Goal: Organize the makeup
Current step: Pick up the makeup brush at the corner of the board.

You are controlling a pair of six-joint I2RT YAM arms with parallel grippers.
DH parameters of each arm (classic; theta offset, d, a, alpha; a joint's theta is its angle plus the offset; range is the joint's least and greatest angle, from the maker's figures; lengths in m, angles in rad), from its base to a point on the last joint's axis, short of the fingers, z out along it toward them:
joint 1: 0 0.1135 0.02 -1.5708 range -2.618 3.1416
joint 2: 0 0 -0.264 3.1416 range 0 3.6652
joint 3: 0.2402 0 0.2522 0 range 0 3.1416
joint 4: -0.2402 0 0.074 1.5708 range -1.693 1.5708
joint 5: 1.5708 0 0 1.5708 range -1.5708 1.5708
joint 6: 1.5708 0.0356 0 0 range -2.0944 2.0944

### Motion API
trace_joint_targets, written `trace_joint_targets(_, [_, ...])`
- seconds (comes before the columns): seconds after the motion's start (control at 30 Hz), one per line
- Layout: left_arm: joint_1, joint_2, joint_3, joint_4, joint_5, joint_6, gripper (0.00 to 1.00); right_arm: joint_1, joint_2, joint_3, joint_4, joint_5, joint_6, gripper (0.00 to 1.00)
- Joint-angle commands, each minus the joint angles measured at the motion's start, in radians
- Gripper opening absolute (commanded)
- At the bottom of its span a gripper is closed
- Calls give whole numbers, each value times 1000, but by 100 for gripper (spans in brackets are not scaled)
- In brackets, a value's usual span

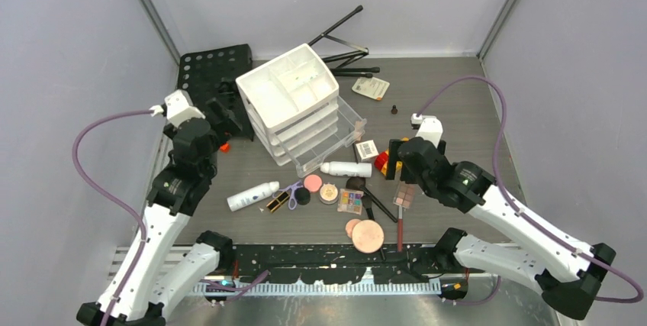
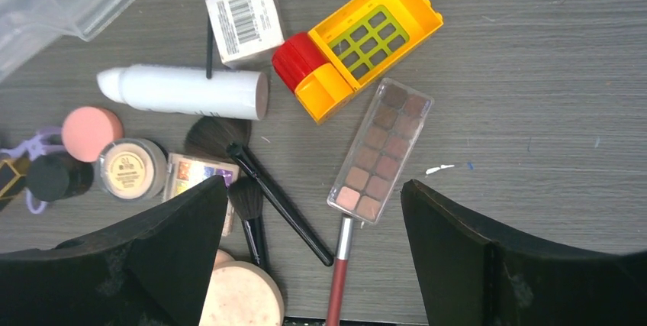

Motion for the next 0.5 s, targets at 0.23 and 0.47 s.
trace_joint_targets(0.23, [3, -32, -258, 194, -156, -28, 90, -4, 215, 0, -31, -123, 54, 83])
trace_joint_targets(0.47, [3, -3, -338, 256, -159, -16, 88, -6, 338, -75, 45, -156, 131, 66])
